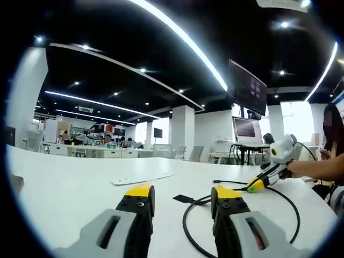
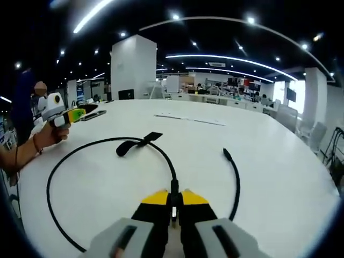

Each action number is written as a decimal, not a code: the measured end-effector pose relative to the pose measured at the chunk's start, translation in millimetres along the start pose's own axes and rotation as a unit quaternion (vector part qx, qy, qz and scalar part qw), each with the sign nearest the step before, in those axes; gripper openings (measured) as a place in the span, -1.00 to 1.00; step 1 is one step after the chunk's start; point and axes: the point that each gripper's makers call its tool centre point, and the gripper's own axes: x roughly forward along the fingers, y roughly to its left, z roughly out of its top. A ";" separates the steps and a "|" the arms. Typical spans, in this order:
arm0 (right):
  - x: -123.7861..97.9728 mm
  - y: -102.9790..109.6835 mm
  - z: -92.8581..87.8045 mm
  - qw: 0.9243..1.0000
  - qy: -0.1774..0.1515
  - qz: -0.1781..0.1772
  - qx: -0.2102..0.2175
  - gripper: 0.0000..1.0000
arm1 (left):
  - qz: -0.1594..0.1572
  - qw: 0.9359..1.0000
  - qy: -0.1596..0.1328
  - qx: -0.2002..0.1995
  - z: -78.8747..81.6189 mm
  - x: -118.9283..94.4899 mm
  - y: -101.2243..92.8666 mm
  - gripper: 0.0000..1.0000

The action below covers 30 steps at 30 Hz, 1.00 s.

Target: Find the charging cable on the desk, coil it up and secure with Velcro.

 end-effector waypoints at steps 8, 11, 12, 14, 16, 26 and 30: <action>0.8 -7.6 -0.7 1.000 -0.003 -0.006 -0.011 -0.84 | 0.001 1.000 0.000 0.000 0.1 0.2 0.3 -0.15; 1.3 -8.4 -1.7 1.000 -0.002 -0.004 -0.011 -0.83 | 0.001 1.000 0.000 0.001 0.4 0.2 0.7 -0.15; 1.3 -8.4 -2.3 1.000 -0.001 -0.004 -0.012 -0.83 | 0.002 1.000 0.000 0.000 0.3 0.3 0.9 -0.15; 1.3 -9.2 -2.0 1.000 -0.004 -0.005 -0.015 -0.83 | 0.002 1.000 0.001 0.001 0.0 0.3 1.1 -0.15; 1.3 -9.4 -1.6 1.000 -0.006 -0.004 -0.019 -0.82 | 0.002 1.000 0.000 0.001 0.3 0.3 0.9 -0.15; 0.9 -11.7 -1.2 0.999 -0.010 -0.008 -0.030 -0.77 | 0.002 1.000 -0.001 0.001 1.0 0.4 1.3 -0.15; 0.3 -11.3 -1.0 1.000 -0.011 -0.009 -0.027 -0.73 | 0.002 1.000 0.000 0.001 1.1 0.2 1.4 -0.15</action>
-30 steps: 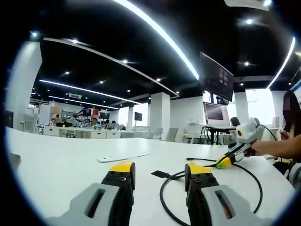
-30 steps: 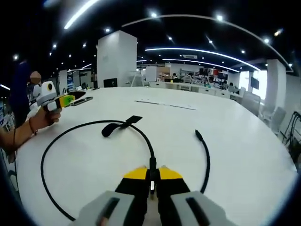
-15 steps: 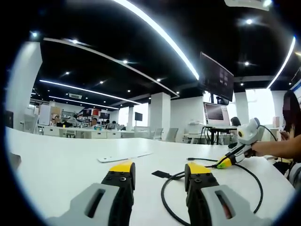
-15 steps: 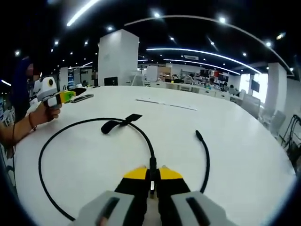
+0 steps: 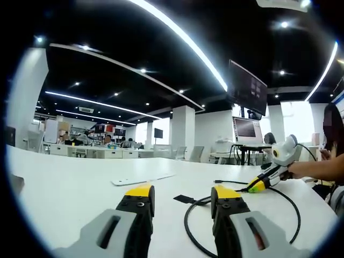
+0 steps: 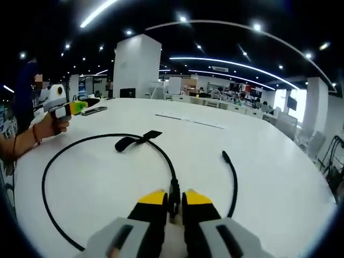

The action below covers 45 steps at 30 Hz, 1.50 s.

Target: Find the charging cable on the desk, coil it up and secure with Velcro.

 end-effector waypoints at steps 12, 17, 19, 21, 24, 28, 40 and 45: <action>-0.8 -4.8 10.5 1.000 -0.025 -0.012 -0.004 -0.68 | 0.000 1.000 0.000 0.000 0.0 -0.3 0.9 -0.15; 3.0 -3.8 13.4 0.999 -0.033 -0.015 -0.008 -0.71 | 0.000 1.000 0.001 0.000 -0.4 -0.3 0.9 -0.15; 4.0 -3.9 16.2 0.999 -0.040 -0.018 -0.008 -0.72 | 0.000 1.000 0.000 0.000 -0.2 -0.3 0.9 -0.15; 6.7 -3.3 16.4 0.999 -0.042 -0.015 -0.004 -0.72 | 0.000 1.000 0.000 0.000 -0.3 -0.2 0.7 -0.15; 9.5 -0.2 14.1 0.999 -0.037 -0.015 -0.006 -0.73 | -0.001 1.000 -0.001 -0.001 0.3 -0.2 0.4 -0.15; 8.8 1.2 15.5 0.999 -0.039 -0.018 0.002 -0.75 | 0.000 1.000 -0.001 -0.001 0.2 -0.3 0.8 -0.15; 12.3 8.9 13.6 0.999 -0.040 -0.016 0.014 -0.80 | 0.000 1.000 0.000 0.000 -0.8 -0.4 -0.2 -0.15; 12.9 9.5 12.8 0.999 -0.041 -0.014 0.013 -0.81 | -0.001 1.000 0.001 0.000 -1.2 -0.4 -1.4 -0.15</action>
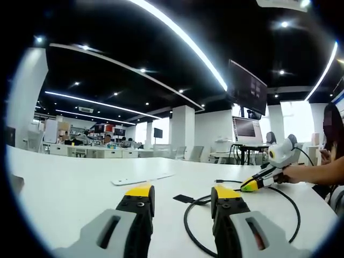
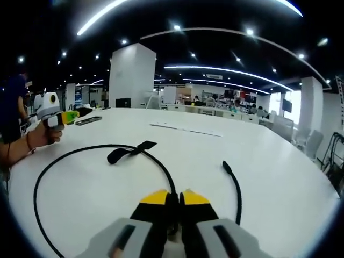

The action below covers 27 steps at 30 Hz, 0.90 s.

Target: Find the charging cable on the desk, coil it up and secure with Velcro.

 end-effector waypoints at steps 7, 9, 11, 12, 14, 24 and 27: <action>0.9 -2.7 0.2 1.000 0.001 0.002 -0.005 -0.81 | 0.000 1.000 0.002 0.000 -0.7 0.0 -0.3 -0.15; 0.8 -2.4 0.2 1.000 0.002 0.003 -0.006 -0.81 | 0.000 1.000 0.002 0.001 -0.7 0.1 -0.7 -0.15; 0.9 -1.8 0.1 1.000 0.001 0.003 -0.005 -0.81 | 0.000 1.000 0.002 0.001 -0.7 0.1 -0.5 -0.15; 0.9 -1.5 0.0 1.000 0.000 0.004 -0.004 -0.81 | 0.000 1.000 0.002 0.001 -0.7 0.1 -0.4 -0.15; 0.9 -1.1 -0.1 1.000 -0.001 0.004 -0.004 -0.81 | 0.001 1.000 0.002 0.001 -0.6 0.1 -0.1 -0.15; 1.7 2.5 0.3 1.000 -0.001 0.001 -0.020 -0.81 | 0.000 1.000 0.004 0.003 -0.9 0.3 0.6 -0.15; 1.9 2.6 0.7 1.000 -0.004 0.000 -0.021 -0.81 | 0.001 1.000 0.003 0.006 -0.1 0.2 1.4 -0.15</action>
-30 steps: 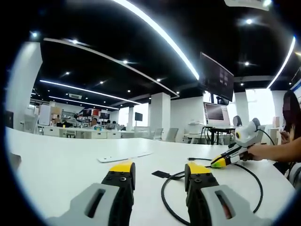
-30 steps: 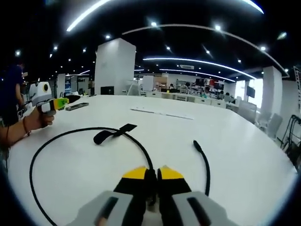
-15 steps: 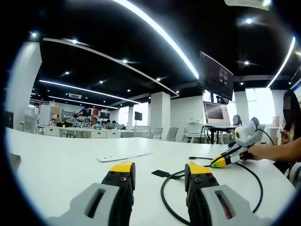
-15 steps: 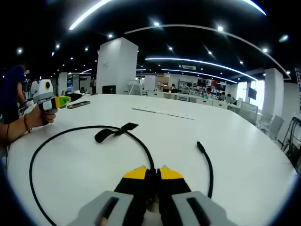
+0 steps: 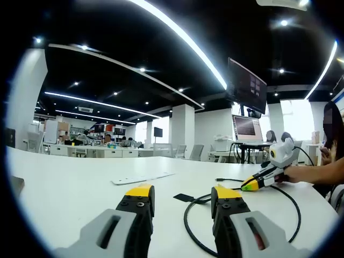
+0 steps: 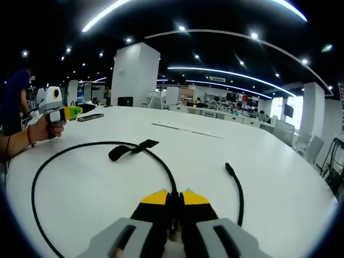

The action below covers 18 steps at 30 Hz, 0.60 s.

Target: Find the charging cable on the desk, coil it up and secure with Velcro.

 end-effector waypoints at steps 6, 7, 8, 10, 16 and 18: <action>0.8 1.2 0.5 1.000 0.008 -0.004 -0.021 -0.81 | -0.001 1.000 0.007 0.007 -2.6 0.7 -0.6 -0.15; 1.1 1.5 0.5 1.000 0.010 -0.005 -0.026 -0.81 | -0.001 1.000 0.008 0.009 -3.0 0.8 -0.7 -0.15; 1.2 1.6 0.4 0.999 0.011 -0.006 -0.032 -0.81 | 0.000 1.000 0.009 0.012 -3.3 0.9 -0.8 -0.15; 0.9 1.1 0.2 0.999 0.011 -0.006 -0.035 -0.81 | -0.001 1.000 0.010 0.014 -3.7 1.1 -1.2 -0.15; 0.6 -0.6 -0.2 0.999 0.009 -0.005 -0.034 -0.81 | -0.001 1.000 0.021 0.018 -10.5 2.5 -1.8 -0.15; 0.7 -0.7 0.0 0.999 0.008 -0.007 -0.037 -0.81 | 0.000 0.999 0.025 0.021 -13.0 2.6 -1.4 -0.15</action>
